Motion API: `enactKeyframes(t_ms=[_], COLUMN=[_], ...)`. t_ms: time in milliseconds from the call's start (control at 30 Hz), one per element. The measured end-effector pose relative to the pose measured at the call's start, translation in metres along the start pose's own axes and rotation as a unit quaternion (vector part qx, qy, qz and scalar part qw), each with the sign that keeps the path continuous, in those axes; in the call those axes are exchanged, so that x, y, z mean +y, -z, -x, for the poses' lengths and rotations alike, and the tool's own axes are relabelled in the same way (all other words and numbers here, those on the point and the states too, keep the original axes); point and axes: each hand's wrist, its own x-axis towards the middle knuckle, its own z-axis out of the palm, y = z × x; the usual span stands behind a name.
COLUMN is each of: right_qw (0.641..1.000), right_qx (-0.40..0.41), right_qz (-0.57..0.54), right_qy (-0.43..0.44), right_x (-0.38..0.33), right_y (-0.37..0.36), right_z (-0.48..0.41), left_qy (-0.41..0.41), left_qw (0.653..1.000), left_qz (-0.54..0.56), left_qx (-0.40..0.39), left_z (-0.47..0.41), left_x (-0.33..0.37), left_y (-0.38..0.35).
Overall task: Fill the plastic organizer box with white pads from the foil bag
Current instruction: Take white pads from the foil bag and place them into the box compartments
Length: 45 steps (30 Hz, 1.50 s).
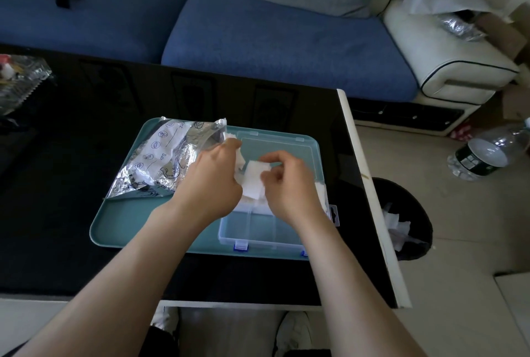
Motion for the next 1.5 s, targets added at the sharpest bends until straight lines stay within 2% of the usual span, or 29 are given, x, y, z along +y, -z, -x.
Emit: enactKeyframes(t_ms=[333, 567, 800, 933, 1000, 1067, 1167, 1233, 1367, 1500], right_qw=[0.995, 0.965, 0.961, 0.938, 0.937, 0.955, 0.982, 0.988, 0.978, 0.942], right_qx=[-0.023, -0.027, -0.015, -0.056, -0.06, -0.016, 0.095, 0.14, 0.152, 0.103], right_qz=[0.094, 0.242, 0.254, 0.318, 0.319, 0.273, 0.148, 0.055, -0.14, -0.308], right_qy=[0.021, 0.096, 0.112, 0.129, 0.125, 0.116, 0.074, 0.036, -0.024, -0.086], right_x=[-0.008, -0.016, -0.02, -0.016, -0.014, -0.014, -0.02, -0.025, -0.032, -0.046], right_y=[-0.024, -0.025, -0.023, -0.029, -0.03, -0.028, -0.016, -0.004, 0.011, 0.019], right_z=[-0.004, 0.001, -0.001, -0.001, -0.002, -0.004, -0.007, -0.003, 0.003, 0.011], left_qy=[-0.048, -0.06, -0.057, -0.059, -0.064, -0.07, -0.063, -0.049, 0.003, 0.054], left_qw=[0.993, 0.992, 0.99, 0.991, 0.994, 0.997, 0.997, 0.995, 0.975, 0.924], left_qz=[-0.022, -0.008, -0.042, -0.041, -0.023, 0.0, 0.03, 0.075, 0.21, 0.374], left_qx=[-0.107, -0.112, -0.121, -0.116, -0.089, -0.04, 0.024, 0.05, 0.065, 0.055], left_z=[0.003, 0.0, 0.002, 0.002, 0.001, 0.0, 0.0, 0.0, -0.006, -0.007], left_x=[-0.028, -0.037, -0.036, -0.033, -0.03, -0.024, -0.012, -0.004, 0.004, 0.011], left_y=[0.001, 0.001, 0.002, 0.002, 0.001, 0.001, 0.004, 0.006, 0.003, 0.008])
